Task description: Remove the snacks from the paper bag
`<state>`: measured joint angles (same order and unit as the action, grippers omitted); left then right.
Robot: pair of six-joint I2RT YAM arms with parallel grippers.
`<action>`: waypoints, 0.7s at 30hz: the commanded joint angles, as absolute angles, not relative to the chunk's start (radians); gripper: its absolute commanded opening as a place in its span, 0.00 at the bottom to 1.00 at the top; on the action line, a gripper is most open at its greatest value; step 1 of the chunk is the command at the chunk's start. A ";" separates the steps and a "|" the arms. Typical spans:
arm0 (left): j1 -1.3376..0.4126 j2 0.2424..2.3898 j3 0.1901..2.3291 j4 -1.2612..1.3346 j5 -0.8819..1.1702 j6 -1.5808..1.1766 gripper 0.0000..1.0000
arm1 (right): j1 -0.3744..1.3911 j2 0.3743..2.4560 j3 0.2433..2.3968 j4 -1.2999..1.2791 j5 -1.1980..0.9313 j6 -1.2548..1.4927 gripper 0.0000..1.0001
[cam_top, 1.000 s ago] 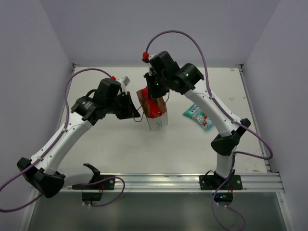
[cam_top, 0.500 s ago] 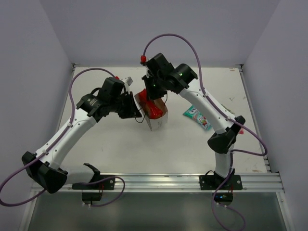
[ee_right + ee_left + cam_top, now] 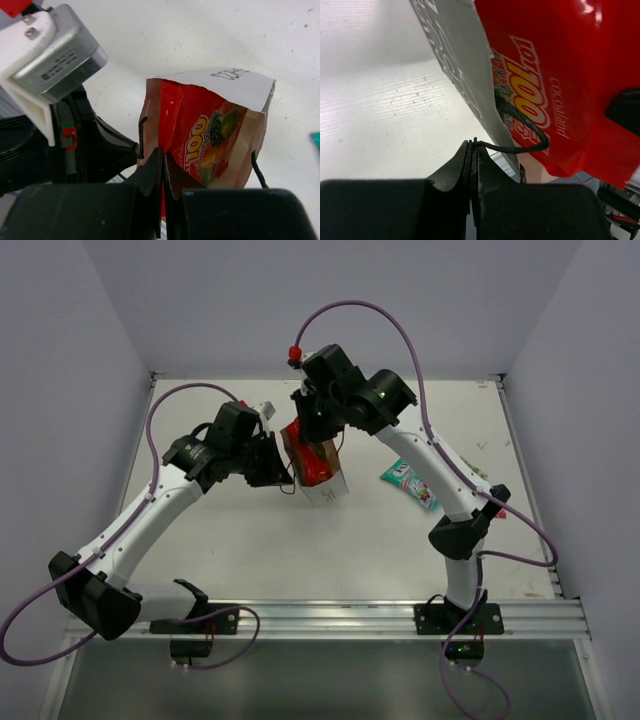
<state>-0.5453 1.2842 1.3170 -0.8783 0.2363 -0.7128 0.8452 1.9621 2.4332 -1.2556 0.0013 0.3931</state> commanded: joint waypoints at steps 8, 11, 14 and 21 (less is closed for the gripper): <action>-0.538 1.285 1.307 -0.833 0.244 -0.695 0.00 | 0.851 1.890 2.492 -1.190 -0.034 0.414 0.00; -0.538 1.302 1.333 -0.842 0.232 -0.689 0.00 | 0.847 1.867 2.568 -1.197 -0.060 0.416 0.00; -0.538 1.316 1.332 -0.845 0.233 -0.686 0.00 | 0.841 1.793 2.307 -1.083 -0.086 0.419 0.00; -0.538 1.327 1.345 -0.833 0.233 -0.690 0.00 | 0.841 1.857 2.608 -1.166 -0.071 0.397 0.00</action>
<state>-0.5434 1.3224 1.3018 -0.8684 0.2352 -0.7128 0.8398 1.9255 2.4817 -1.2644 -0.0425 0.4026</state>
